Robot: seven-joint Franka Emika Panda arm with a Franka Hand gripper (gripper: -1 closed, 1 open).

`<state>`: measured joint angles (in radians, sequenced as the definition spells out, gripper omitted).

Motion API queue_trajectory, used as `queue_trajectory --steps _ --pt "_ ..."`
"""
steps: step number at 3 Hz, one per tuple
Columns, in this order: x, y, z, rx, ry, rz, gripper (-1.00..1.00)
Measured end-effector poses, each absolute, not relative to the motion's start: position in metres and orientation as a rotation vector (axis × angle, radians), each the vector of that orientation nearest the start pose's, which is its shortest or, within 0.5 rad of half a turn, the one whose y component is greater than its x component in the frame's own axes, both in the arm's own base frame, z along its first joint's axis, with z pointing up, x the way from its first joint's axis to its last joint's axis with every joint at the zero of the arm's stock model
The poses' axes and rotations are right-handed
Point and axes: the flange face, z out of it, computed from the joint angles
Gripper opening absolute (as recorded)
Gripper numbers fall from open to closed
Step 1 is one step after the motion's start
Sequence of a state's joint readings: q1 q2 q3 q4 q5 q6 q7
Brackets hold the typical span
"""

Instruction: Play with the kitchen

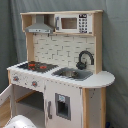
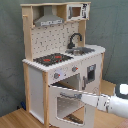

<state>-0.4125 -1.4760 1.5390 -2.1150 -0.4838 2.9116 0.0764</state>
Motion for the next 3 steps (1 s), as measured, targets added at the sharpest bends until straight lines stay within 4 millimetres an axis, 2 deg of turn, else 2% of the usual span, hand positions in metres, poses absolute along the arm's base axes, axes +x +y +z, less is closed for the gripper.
queue_trajectory --steps 3 --pt "0.09 0.607 0.315 0.969 1.483 1.512 1.0"
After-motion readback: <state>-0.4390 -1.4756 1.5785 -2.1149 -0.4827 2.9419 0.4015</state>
